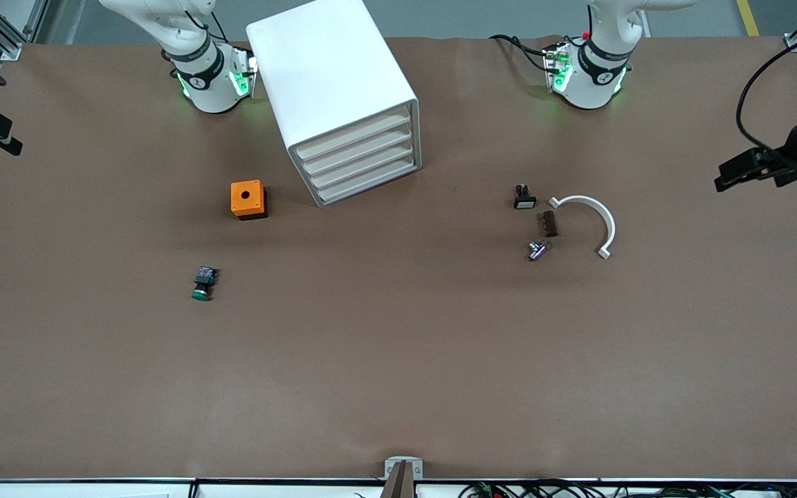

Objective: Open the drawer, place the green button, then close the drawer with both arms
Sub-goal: 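Move the left gripper toward the white drawer cabinet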

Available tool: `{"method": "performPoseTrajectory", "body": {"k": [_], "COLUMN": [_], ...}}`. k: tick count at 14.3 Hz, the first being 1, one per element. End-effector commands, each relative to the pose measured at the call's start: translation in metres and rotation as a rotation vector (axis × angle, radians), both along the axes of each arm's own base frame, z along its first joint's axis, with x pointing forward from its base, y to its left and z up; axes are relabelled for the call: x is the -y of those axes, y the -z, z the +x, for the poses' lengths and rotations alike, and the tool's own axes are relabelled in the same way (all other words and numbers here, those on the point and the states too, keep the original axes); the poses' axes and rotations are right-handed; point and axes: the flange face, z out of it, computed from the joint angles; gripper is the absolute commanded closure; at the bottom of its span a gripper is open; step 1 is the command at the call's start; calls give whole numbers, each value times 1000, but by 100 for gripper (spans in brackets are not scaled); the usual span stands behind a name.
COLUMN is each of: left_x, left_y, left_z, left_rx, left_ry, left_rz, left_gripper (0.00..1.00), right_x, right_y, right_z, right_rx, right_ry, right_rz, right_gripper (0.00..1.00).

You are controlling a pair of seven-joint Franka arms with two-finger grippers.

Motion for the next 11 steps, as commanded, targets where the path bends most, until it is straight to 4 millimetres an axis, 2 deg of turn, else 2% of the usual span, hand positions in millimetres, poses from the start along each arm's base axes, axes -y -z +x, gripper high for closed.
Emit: {"method": "performPoseTrajectory", "body": {"k": [1, 4, 5, 6, 7, 10, 11], "left_x": [9, 35, 49, 53, 58, 95, 109], "left_y": [31, 78, 90, 97, 113, 159, 166], "left_z": [19, 41, 45, 49, 54, 65, 65], "left_rx": [-50, -90, -95, -99, -112, -166, -177], "left_ry": [8, -29, -18, -20, -39, -179, -216], "left_rz": [9, -28, -26, -27, -36, -83, -87], "left_gripper": [0, 0, 0, 0, 0, 0, 0], "right_x": [4, 6, 7, 8, 8, 9, 9], "right_y": [-4, -3, -6, -7, -6, -6, -6], "right_z": [-7, -5, -2, -3, -3, -3, -3], "right_rx": [8, 2, 4, -1, -4, -4, -5], "right_ry": [-4, -1, 1, 2, 5, 10, 8], "right_rz": [-11, -11, -12, -11, -9, -9, -9], "right_gripper": [0, 0, 0, 0, 0, 0, 0]}}
